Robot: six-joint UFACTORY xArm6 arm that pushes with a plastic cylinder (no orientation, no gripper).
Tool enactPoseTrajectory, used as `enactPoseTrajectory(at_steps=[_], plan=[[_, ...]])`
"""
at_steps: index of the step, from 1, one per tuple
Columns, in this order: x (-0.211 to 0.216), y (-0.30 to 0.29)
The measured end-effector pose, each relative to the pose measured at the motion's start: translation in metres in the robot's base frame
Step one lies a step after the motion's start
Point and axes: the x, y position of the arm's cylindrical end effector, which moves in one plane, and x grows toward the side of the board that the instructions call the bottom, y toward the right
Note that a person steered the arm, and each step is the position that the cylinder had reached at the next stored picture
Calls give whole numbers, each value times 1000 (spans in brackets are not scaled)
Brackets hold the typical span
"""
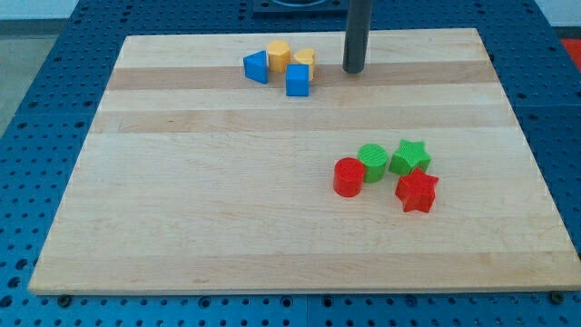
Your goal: Push the yellow hexagon and blue triangle slightly down
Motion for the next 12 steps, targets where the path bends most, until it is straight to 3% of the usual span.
enactPoseTrajectory(at_steps=[3,5,6,8,12], plan=[[-33,-4],[-41,-61],[-41,-62],[-40,-127],[-22,-131]])
